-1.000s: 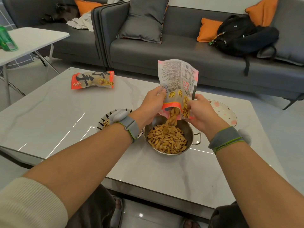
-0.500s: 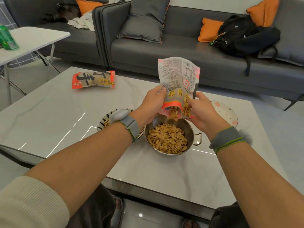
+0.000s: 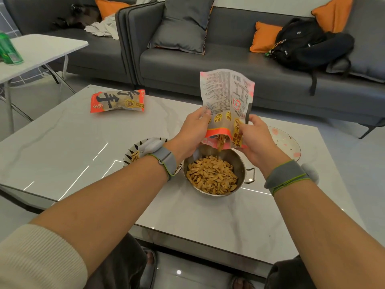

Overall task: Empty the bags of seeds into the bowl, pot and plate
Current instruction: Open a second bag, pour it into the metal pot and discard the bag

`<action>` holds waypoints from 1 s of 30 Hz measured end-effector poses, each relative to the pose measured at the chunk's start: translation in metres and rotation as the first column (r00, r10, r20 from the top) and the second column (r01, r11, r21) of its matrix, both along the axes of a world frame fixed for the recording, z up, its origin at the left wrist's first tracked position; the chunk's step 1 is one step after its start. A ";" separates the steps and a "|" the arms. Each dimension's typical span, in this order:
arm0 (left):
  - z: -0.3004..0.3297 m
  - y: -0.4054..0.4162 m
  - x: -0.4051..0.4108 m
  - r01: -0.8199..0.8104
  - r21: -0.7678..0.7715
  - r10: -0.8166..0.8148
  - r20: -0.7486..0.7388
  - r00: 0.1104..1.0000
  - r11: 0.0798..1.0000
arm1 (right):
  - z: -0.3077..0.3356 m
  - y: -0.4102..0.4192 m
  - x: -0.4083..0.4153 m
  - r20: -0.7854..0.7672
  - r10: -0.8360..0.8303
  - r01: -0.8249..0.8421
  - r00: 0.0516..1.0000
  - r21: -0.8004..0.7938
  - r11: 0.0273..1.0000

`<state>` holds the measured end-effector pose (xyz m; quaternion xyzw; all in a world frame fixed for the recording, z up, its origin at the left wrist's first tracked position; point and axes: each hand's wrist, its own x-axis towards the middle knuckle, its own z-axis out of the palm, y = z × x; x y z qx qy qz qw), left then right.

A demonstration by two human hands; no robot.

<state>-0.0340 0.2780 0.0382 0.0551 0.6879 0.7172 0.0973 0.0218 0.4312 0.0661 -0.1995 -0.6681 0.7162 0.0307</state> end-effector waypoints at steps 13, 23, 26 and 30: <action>-0.002 -0.001 -0.001 -0.007 -0.024 0.007 -0.019 1.000 1.000 | -0.001 -0.001 -0.002 0.010 0.010 -0.010 1.000 -0.008 1.000; 0.001 0.000 0.002 -0.004 -0.029 0.004 -0.007 1.000 1.000 | -0.002 0.000 -0.001 0.011 0.021 -0.021 1.000 0.004 1.000; 0.001 -0.001 0.002 -0.003 -0.026 0.003 -0.006 1.000 1.000 | -0.003 -0.001 -0.002 0.015 0.014 -0.014 1.000 -0.012 1.000; 0.000 -0.001 0.003 -0.005 -0.043 0.005 -0.019 1.000 0.999 | -0.004 0.000 -0.002 0.014 0.018 -0.018 1.000 0.003 1.000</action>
